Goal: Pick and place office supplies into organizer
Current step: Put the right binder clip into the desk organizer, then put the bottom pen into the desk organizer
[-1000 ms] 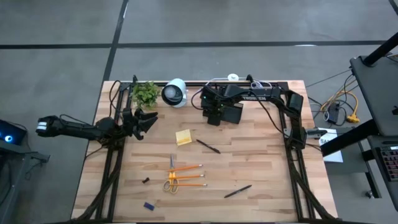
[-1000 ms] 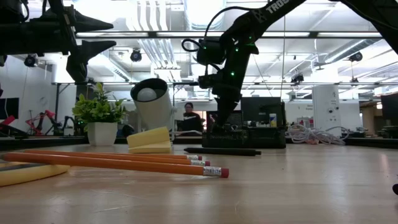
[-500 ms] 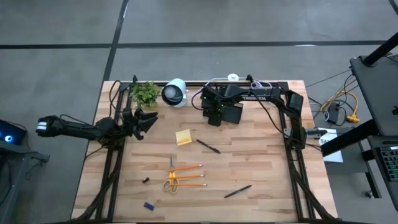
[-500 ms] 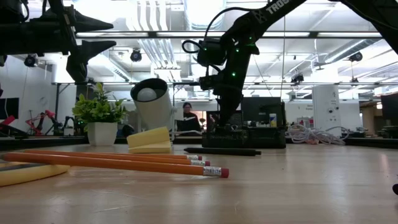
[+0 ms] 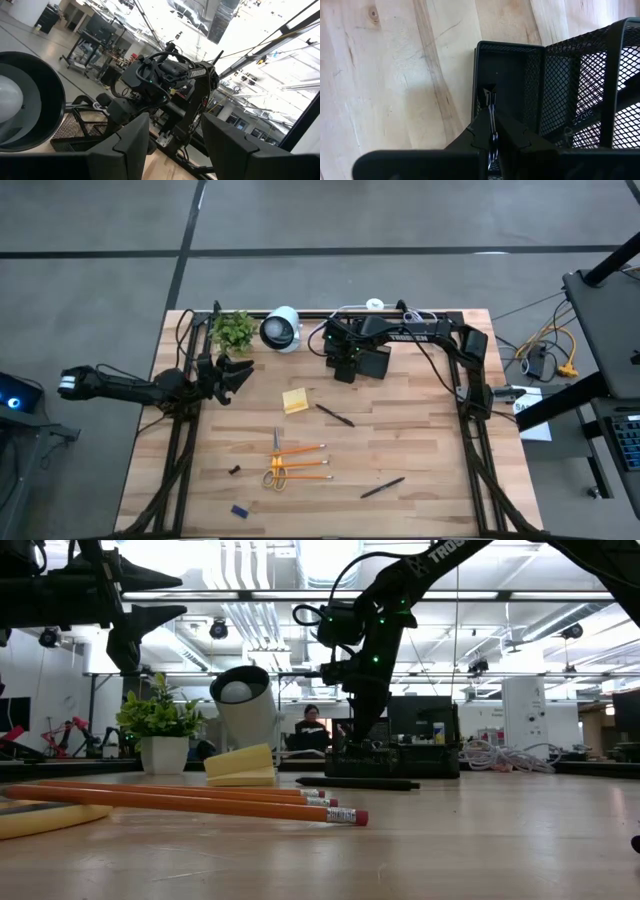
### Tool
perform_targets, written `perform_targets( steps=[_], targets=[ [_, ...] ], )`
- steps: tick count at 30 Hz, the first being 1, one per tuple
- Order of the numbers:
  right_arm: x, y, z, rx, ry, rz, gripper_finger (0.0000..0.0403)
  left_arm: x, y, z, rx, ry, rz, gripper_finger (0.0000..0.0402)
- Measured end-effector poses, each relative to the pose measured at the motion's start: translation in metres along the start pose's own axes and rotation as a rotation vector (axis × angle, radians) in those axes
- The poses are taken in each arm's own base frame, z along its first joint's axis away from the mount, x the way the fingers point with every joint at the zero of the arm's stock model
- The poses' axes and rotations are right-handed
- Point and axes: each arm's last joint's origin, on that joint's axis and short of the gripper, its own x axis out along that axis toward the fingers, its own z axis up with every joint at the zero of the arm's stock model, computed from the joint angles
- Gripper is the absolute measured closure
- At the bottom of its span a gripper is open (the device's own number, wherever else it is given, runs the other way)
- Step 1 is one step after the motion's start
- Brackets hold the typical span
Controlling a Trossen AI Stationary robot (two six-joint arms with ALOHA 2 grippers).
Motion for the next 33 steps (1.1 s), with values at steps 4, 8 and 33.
perform_targets(
  steps=[4,8,33],
  targets=[
    [0.0,0.0,0.0,0.0,0.0,0.0,0.0394,0.0,0.0,0.0,0.0,0.0,0.0,0.0235],
    [0.0,0.0,0.0,0.004,0.0,0.0,0.0386,0.0,0.0,0.0,0.0,0.0,0.0,0.0235],
    [-0.013,-0.001,0.005,0.085,-0.037,-0.004,0.0353,0.0,0.0,0.0,0.001,0.0,0.0,0.0235]
  ],
)
